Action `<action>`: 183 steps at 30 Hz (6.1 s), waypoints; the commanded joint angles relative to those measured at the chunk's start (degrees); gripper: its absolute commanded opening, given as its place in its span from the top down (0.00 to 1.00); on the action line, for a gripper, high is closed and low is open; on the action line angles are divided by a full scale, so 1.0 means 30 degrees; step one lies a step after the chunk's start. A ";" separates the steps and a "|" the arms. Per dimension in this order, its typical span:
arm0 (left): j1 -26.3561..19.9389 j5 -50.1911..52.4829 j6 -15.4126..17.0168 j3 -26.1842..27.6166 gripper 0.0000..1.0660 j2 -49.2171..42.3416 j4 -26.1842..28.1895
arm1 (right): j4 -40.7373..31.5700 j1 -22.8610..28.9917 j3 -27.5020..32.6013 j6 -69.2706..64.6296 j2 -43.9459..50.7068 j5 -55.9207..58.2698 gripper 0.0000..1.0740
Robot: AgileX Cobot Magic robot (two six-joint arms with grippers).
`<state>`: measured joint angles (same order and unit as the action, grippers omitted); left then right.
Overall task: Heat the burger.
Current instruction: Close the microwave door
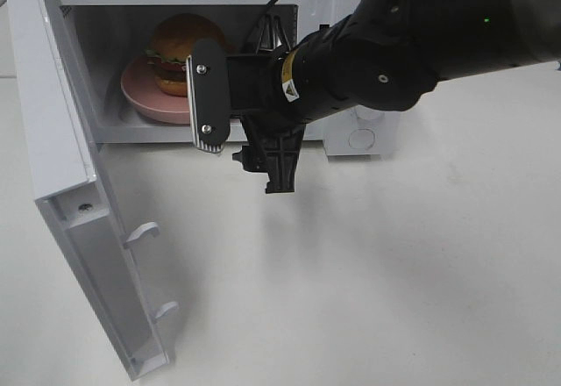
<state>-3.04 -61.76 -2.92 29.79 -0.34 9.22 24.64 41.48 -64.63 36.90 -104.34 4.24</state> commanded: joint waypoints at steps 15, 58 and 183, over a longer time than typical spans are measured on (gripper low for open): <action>-0.0057 0.0134 0.0019 -0.0038 0.08 -0.0306 0.0019 | -0.1757 0.0000 0.3094 -0.7162 0.4870 0.3953 0.29; -0.0057 0.0134 0.0019 -0.0038 0.08 -0.0306 0.0019 | -0.5462 -0.2769 0.7200 -1.2605 1.7628 1.8144 0.29; -0.0095 0.9072 -0.1203 -0.0095 1.00 0.7811 0.1031 | -0.6971 -1.3121 1.2032 -1.3770 3.5351 1.7571 0.29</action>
<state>-3.04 -39.30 -5.39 30.14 21.60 12.32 3.72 2.52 -28.59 -4.47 0.23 57.87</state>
